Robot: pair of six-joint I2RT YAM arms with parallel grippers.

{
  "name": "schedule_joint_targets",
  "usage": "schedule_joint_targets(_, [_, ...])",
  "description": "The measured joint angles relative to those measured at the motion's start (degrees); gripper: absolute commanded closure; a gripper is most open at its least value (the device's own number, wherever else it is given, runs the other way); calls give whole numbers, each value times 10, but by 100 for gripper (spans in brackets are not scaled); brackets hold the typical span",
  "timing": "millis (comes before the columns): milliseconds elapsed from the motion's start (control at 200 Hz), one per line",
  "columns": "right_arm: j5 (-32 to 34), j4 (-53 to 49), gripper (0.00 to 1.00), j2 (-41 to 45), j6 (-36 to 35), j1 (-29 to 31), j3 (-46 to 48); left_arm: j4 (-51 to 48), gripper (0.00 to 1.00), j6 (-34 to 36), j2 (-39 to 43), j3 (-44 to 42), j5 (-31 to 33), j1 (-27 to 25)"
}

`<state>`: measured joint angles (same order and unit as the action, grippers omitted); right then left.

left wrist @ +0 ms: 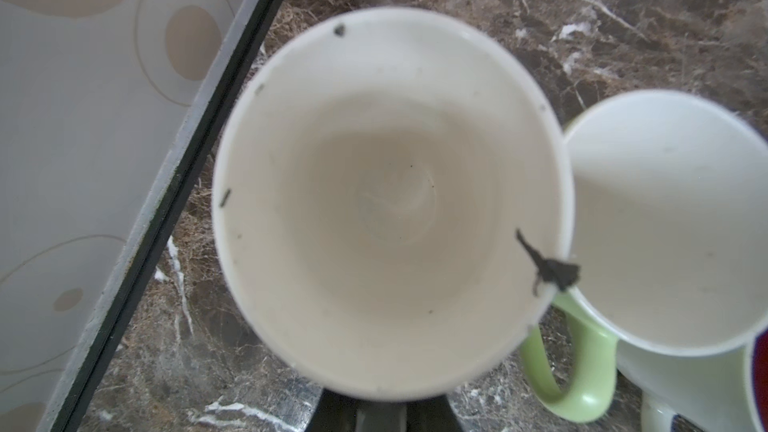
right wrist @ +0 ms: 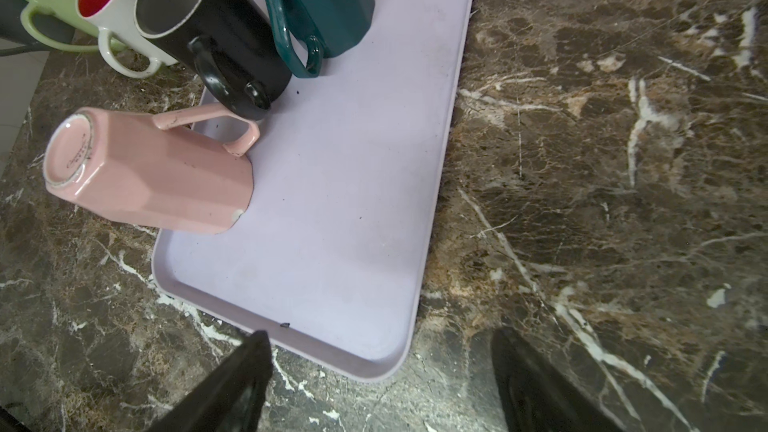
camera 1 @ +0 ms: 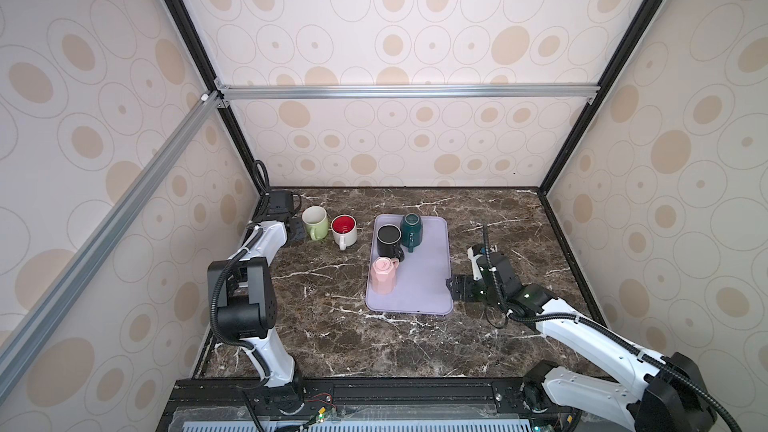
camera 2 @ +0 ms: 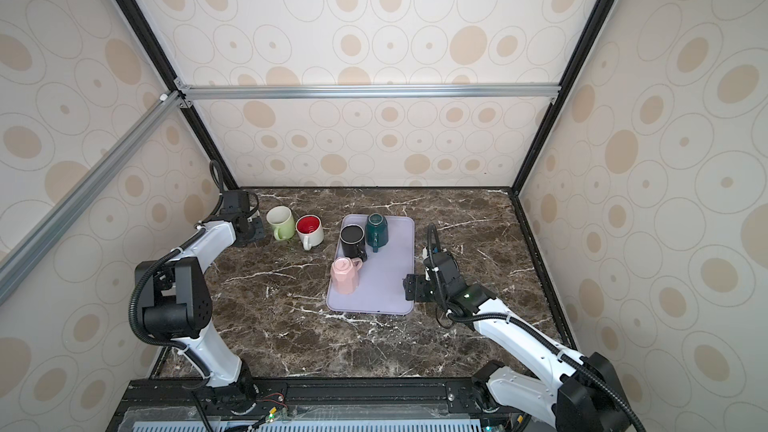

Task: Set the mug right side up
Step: 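Open the left gripper and withdraw it from the grey mug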

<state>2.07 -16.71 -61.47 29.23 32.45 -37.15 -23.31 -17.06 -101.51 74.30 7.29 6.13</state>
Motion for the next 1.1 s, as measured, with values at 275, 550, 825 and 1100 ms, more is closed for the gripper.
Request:
schedule_joint_targets(275, [7,0,14,4,2,-2,8,5,100,-1,-13,0,-7,0])
schedule_joint_targets(550, [7,-4,14,-27,-2,-3,-10,16,39,-10,-17,-11,-12,0])
schedule_joint_targets(825, [5,-5,14,-42,-2,-4,-13,15,12,-16,-5,-15,-52,1])
schedule_joint_targets(1100, [2,-9,10,-57,-10,-8,-36,14,2,-16,146,-95,-84,-4])
